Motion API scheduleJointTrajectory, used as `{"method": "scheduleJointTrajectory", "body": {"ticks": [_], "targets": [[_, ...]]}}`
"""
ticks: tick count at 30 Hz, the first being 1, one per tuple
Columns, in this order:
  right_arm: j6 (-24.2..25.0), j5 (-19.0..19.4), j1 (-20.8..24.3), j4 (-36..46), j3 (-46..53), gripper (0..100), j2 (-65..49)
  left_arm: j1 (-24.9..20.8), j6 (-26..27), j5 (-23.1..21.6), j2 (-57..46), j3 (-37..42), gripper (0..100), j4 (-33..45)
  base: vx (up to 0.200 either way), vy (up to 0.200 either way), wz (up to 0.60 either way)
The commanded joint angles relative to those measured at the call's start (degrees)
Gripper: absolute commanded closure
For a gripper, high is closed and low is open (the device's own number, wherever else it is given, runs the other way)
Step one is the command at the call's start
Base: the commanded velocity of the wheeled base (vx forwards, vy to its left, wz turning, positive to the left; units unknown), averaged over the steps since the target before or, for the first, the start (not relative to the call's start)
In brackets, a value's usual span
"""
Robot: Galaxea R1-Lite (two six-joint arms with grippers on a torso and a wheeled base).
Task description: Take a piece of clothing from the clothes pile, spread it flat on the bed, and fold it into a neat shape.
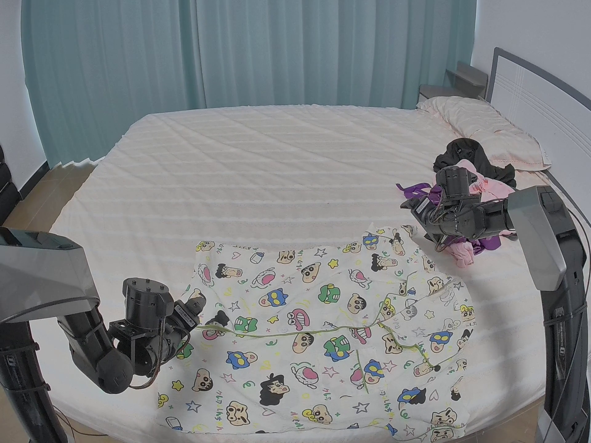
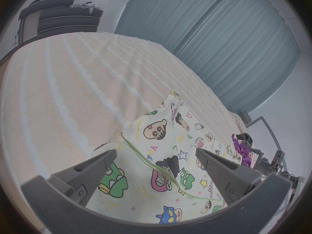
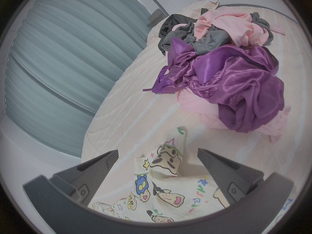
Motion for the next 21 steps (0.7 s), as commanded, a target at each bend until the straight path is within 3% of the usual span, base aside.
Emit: {"method": "scheduleJointTrajectory", "body": {"ticks": [1, 10, 11, 15, 21], "targets": [[0.0, 0.0, 0.9, 0.4, -3.1, 0, 3.1, 0.0, 0.0, 0.0, 0.4, 0.1, 0, 0.0, 0.0, 0.0, 0.0], [0.8, -1.0, 2.1, 4.3, -9.4, 0, 6.4, 0.0, 0.1, 0.0, 0.4, 0.1, 0, 0.0, 0.0, 0.0, 0.0], [1.0, -1.6, 2.1, 6.5, -9.5, 100, 7.4, 0.0, 0.1, 0.0, 0.4, 0.1, 0, 0.0, 0.0, 0.0, 0.0], [1.0, -2.1, 1.8, 10.9, -9.5, 100, 8.8, 0.1, 0.0, 0.0, 0.5, 0.1, 0, 0.0, 0.0, 0.0, 0.0], [1.0, -2.8, 1.9, 10.7, -9.5, 100, 8.2, 0.1, 0.0, 0.0, 0.5, 0.2, 0, 0.0, 0.0, 0.0, 0.0]]}}
